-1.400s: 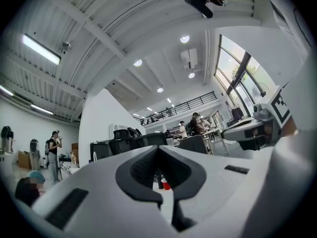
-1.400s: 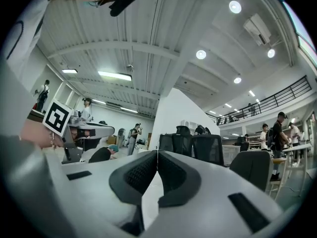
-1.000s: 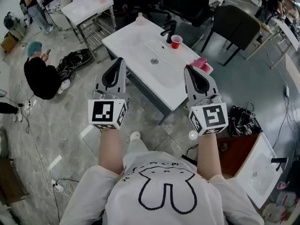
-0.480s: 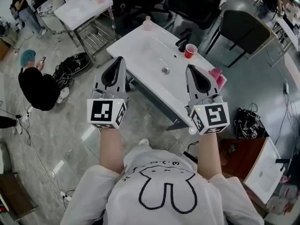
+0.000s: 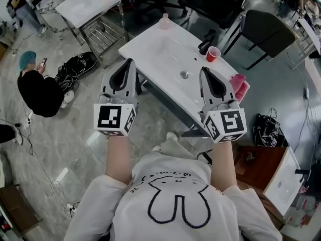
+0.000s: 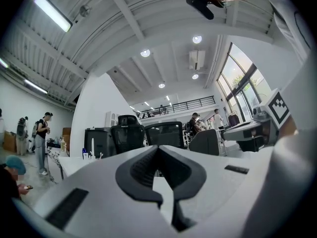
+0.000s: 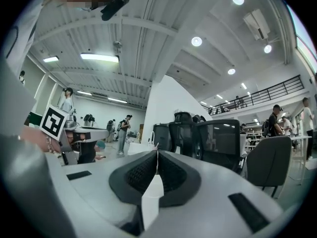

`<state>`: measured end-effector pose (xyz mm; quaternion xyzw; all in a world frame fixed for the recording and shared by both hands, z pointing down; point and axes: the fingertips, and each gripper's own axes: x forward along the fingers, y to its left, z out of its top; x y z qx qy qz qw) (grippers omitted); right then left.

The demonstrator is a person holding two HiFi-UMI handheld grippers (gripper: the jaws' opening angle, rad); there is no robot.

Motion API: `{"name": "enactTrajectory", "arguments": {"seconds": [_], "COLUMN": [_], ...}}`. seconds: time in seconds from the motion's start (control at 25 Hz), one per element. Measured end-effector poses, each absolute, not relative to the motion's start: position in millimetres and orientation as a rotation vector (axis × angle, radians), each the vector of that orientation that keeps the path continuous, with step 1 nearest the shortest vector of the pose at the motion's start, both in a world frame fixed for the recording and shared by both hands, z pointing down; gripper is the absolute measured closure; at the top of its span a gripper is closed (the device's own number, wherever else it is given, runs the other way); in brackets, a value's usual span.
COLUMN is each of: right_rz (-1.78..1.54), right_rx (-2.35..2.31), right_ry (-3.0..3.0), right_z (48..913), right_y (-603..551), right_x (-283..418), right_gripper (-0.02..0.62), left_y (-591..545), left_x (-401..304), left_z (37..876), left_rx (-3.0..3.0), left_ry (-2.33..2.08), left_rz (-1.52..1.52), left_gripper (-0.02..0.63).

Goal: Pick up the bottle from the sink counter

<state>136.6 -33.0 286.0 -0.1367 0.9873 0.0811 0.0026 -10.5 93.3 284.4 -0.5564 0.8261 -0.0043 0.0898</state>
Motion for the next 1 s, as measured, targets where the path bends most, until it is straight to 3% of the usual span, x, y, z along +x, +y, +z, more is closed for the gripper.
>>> {"name": "enactTrajectory", "arguments": {"seconds": [0.44,1.0], "right_rz": [0.186,0.175], "right_rx": [-0.391,-0.453], "right_ry": [3.079,3.068], "right_z": [292,299], "right_y": [-45,-95], "right_x": [92,-17], "right_gripper": [0.565,0.565], "left_y": [105,59], "left_x": [-52,-169], "left_z": [287,295], "left_rx": [-1.603,-1.643], "left_ry": [2.495,2.478], "left_rz": [-0.029,-0.074], "left_gripper": [0.6,0.6]}}
